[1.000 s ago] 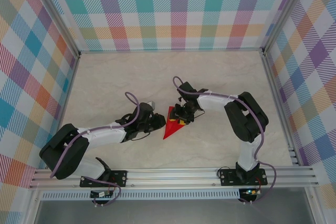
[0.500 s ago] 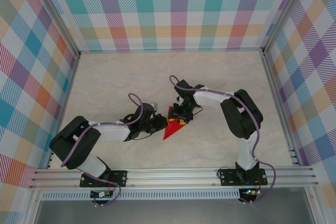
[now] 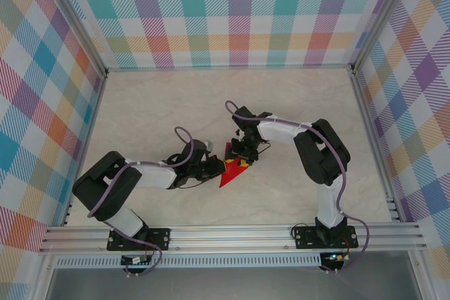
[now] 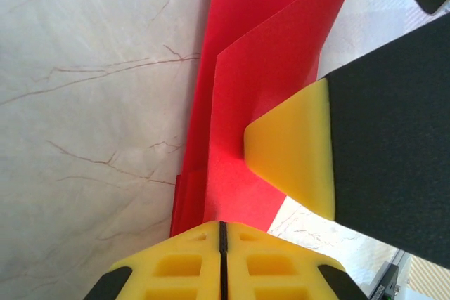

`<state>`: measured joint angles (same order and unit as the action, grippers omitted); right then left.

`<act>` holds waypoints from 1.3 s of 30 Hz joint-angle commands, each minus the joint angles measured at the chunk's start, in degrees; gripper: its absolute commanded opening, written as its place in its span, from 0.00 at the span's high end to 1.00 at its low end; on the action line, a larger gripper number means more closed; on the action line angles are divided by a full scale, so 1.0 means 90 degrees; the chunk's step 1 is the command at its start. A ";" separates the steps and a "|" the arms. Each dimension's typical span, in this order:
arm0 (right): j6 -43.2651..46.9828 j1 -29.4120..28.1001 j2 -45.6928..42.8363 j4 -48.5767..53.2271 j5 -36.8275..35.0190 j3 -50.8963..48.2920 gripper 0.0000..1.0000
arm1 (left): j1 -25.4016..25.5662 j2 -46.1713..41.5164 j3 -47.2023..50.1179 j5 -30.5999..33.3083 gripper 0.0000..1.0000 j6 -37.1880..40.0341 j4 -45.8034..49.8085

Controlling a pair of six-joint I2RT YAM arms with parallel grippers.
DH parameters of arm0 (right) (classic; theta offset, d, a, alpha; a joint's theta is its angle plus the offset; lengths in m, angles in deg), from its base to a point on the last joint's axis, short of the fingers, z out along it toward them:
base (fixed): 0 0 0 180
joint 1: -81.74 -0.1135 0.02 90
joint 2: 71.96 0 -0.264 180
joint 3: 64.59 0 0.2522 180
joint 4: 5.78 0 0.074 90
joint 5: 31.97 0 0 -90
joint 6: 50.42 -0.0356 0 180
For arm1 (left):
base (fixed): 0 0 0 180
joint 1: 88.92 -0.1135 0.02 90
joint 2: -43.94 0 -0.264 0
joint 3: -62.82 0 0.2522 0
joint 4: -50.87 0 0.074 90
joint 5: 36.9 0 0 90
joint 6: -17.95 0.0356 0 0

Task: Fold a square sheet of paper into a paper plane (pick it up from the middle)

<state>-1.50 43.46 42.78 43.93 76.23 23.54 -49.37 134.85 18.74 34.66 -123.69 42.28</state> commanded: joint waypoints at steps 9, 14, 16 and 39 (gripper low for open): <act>0.0006 -0.0141 0.0865 0.0255 -0.0878 -0.0519 0.54 | -0.0103 0.0045 -0.0321 0.0173 0.92 0.0215 0.0655; -0.0069 -0.0141 0.0901 0.0267 -0.0935 -0.0521 0.58 | -0.0108 0.0094 -0.0400 0.0130 0.92 0.0268 0.0668; -0.0089 -0.0141 0.0932 0.0273 -0.0952 -0.0529 0.58 | -0.0107 0.0085 -0.0400 0.0102 0.92 0.0268 0.0662; -0.0152 -0.0141 0.1093 0.0263 -0.0967 -0.0558 0.60 | 0.0126 -0.0624 -0.0031 -0.0652 0.79 -0.0111 0.0668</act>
<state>-2.02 43.42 43.54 44.80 75.18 23.49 -48.92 129.91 18.08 29.94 -123.73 47.09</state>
